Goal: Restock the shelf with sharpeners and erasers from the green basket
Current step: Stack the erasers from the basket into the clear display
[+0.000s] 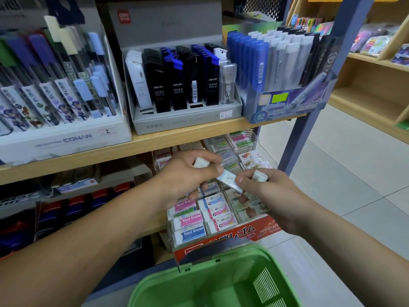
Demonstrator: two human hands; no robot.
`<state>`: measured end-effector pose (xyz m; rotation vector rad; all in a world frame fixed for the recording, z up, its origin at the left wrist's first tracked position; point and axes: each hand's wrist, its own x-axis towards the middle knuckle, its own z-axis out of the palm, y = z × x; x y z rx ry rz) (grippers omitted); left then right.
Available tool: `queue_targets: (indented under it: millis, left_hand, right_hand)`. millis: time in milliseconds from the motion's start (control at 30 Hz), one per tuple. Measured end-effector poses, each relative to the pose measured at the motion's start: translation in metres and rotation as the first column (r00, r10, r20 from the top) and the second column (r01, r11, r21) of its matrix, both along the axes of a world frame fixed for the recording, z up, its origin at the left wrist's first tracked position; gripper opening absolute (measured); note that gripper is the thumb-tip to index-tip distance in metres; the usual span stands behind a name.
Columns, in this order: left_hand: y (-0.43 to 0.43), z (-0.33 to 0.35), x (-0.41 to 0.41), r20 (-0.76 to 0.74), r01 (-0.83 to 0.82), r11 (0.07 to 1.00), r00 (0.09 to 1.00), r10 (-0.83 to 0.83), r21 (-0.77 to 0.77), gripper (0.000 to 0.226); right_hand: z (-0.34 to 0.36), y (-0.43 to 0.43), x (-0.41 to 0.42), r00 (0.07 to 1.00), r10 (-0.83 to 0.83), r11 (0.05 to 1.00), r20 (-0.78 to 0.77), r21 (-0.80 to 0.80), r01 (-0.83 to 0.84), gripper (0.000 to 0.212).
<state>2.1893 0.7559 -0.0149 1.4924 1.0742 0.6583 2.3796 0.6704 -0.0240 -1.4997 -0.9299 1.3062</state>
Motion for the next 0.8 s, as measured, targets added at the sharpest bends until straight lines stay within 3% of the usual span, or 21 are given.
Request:
queue_targets:
  millis: [100,200,267,367,500,700,800]
  left_hand:
    - [0.0,0.004,-0.001,-0.087,0.092,0.993,0.993,-0.086,0.068,0.013]
    - [0.003,0.007,-0.002,-0.154,0.075,0.995,0.986,-0.064,0.069,0.008]
    - [0.004,0.008,-0.003,-0.195,0.034,0.997,0.981,-0.019,0.072,0.007]
    - [0.004,0.004,-0.001,-0.231,-0.013,0.995,0.972,0.035,0.095,0.009]
    - [-0.001,0.001,0.006,-0.236,-0.006,0.985,0.971,0.048,0.175,0.009]
    - [-0.011,0.0,0.011,-0.188,-0.011,0.993,0.982,0.033,0.12,0.009]
    - [-0.021,-0.008,0.018,-0.206,0.016,0.996,0.979,0.003,0.091,0.011]
  right_hand:
    - [0.004,-0.002,-0.003,0.999,0.03,0.999,0.032,0.01,-0.031,0.011]
    - [0.006,-0.004,0.004,0.999,-0.045,0.999,0.026,0.004,0.045,0.018]
    - [0.006,-0.005,0.013,0.993,-0.116,0.993,-0.023,-0.03,0.116,0.02]
    - [0.01,-0.01,0.022,0.978,-0.147,0.987,-0.151,-0.087,0.135,0.005]
    - [0.017,-0.023,0.028,0.946,-0.003,0.995,-0.325,-0.098,-0.03,0.036]
    - [0.011,-0.027,0.031,0.935,0.038,0.993,-0.353,-0.087,-0.074,0.043]
    - [0.007,-0.032,0.031,0.951,0.064,0.996,-0.303,-0.043,-0.081,0.033]
